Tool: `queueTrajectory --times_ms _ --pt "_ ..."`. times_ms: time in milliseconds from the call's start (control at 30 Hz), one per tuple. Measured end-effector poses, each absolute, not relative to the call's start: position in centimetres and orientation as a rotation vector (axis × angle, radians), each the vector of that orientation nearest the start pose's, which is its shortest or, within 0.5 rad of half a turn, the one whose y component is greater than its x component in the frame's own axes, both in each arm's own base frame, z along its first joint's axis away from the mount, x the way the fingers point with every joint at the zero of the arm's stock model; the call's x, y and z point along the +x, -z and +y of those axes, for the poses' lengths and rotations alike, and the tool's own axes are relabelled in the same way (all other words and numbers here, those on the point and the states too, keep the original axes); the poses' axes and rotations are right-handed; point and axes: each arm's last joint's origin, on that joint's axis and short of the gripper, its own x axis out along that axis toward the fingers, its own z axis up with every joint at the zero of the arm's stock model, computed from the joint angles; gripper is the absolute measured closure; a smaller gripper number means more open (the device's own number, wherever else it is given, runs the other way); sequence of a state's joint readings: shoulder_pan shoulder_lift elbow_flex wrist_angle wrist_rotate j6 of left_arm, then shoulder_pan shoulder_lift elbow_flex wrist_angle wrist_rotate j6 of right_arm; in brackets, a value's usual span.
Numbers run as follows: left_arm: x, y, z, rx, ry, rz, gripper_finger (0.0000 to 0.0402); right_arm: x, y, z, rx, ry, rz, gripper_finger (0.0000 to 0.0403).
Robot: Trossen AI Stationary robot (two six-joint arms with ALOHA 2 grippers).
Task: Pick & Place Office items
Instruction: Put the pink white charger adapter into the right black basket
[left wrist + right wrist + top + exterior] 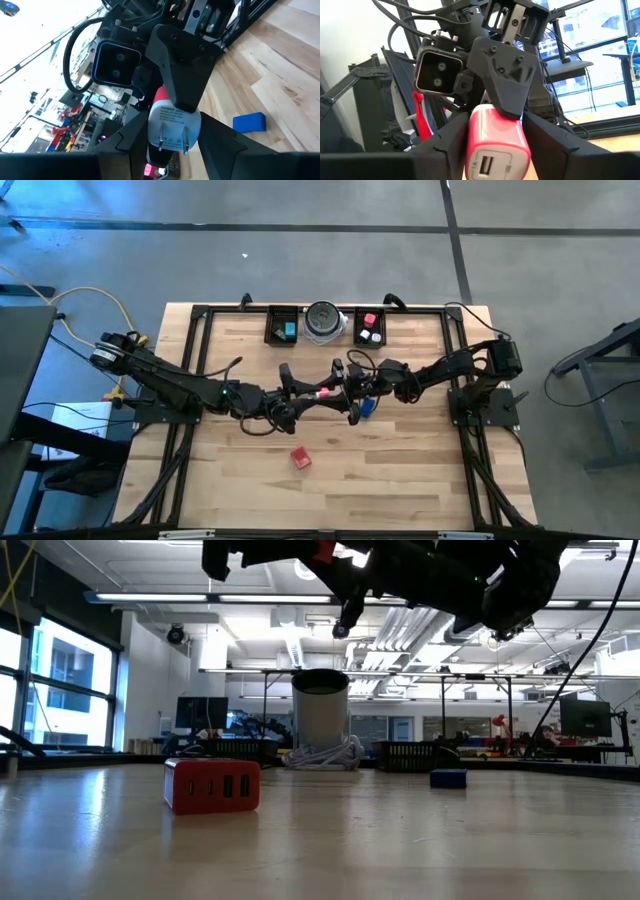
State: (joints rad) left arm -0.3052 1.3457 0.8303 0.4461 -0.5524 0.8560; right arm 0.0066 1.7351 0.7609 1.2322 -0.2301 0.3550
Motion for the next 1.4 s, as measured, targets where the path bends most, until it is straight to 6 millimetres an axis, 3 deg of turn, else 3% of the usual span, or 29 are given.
queueTrajectory --times_ms 400,667,767,1000,1400 --pt "28.2 -28.8 -8.2 0.948 -0.295 0.211 0.0262 34.3 -22.0 0.2 0.299 -0.264 -0.228 0.0226" --pt "26.1 -30.2 -8.5 0.871 -0.314 0.208 0.0262 34.0 -22.5 -1.5 0.290 -0.257 -0.224 0.0231" --pt "25.2 -30.5 -8.2 0.803 -0.290 0.232 0.0262 33.7 -23.0 -2.0 0.294 -0.235 -0.189 0.0231" --pt "24.1 -30.0 -6.4 0.641 -0.204 0.328 0.0262 32.8 -23.5 -2.4 0.270 0.004 -0.033 0.0231" --pt "24.8 -29.5 -3.8 0.518 -0.162 0.527 0.0262 32.6 -22.0 -2.3 0.575 0.016 0.141 0.0231"
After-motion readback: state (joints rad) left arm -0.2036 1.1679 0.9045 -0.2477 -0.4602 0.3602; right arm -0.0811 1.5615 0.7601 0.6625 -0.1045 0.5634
